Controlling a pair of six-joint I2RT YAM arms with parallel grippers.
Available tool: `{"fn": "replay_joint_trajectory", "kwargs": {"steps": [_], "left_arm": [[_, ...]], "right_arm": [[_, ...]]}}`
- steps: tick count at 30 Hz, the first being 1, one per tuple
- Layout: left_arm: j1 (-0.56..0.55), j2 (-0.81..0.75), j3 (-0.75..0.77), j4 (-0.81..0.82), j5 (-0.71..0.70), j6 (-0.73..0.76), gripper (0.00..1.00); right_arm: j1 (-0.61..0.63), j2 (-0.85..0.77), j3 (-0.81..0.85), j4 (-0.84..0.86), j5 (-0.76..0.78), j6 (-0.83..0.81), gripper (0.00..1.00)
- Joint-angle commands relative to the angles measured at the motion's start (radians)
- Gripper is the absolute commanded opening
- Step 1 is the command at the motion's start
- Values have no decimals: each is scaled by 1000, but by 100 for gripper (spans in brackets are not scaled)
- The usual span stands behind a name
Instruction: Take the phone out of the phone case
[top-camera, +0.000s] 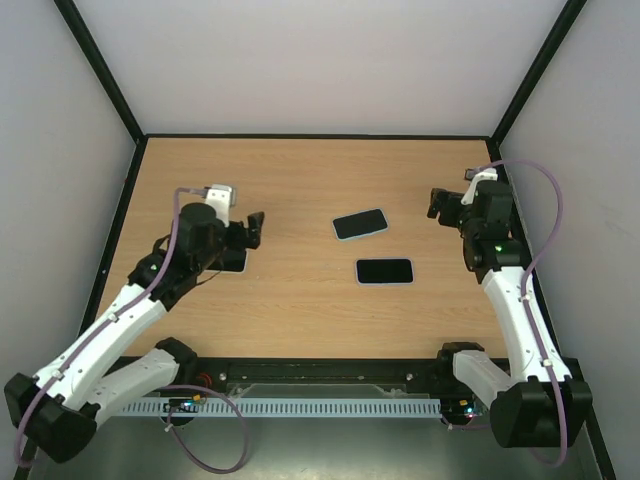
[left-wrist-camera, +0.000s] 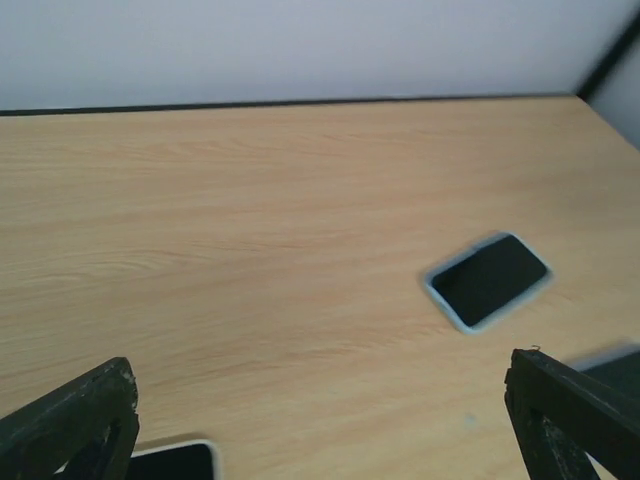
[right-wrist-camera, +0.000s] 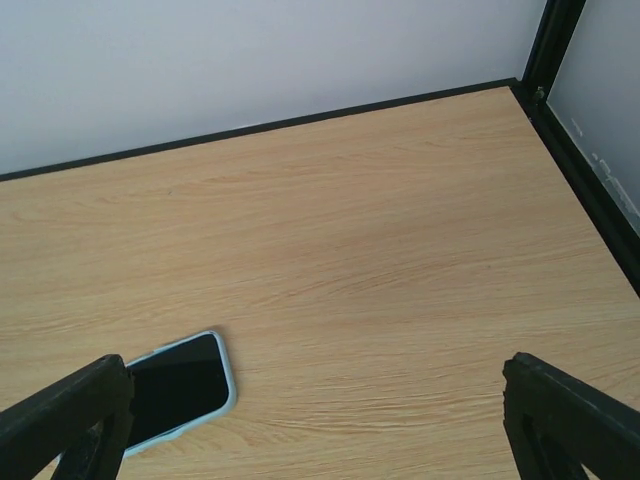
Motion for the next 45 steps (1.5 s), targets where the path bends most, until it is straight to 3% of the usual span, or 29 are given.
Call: {"fn": "replay_joint_trajectory", "kwargs": {"steps": [1, 7, 14, 18, 23, 37, 45], "left_arm": [[-131, 54, 72, -44, 74, -23, 99], [-315, 162, 91, -38, 86, -39, 100], [-457, 339, 76, 23, 116, -39, 90], [-483, 477, 101, 58, 125, -34, 99], [-489, 647, 148, 107, 140, 1, 100], [-483, 1061, 523, 127, 264, 230, 100], [-468, 1291, 770, 48, 354, 264, 100]], "right_arm": [[-7, 23, 54, -68, 2, -34, 97], [-9, 28, 76, -109, -66, -84, 97], [-40, 83, 85, -165, -137, -131, 97], [-102, 96, 67, -192, -239, -145, 97], [-114, 42, -8, -162, -256, -155, 98], [-117, 53, -61, -129, -260, -138, 98], [-117, 3, -75, -119, -261, -133, 98]]}}
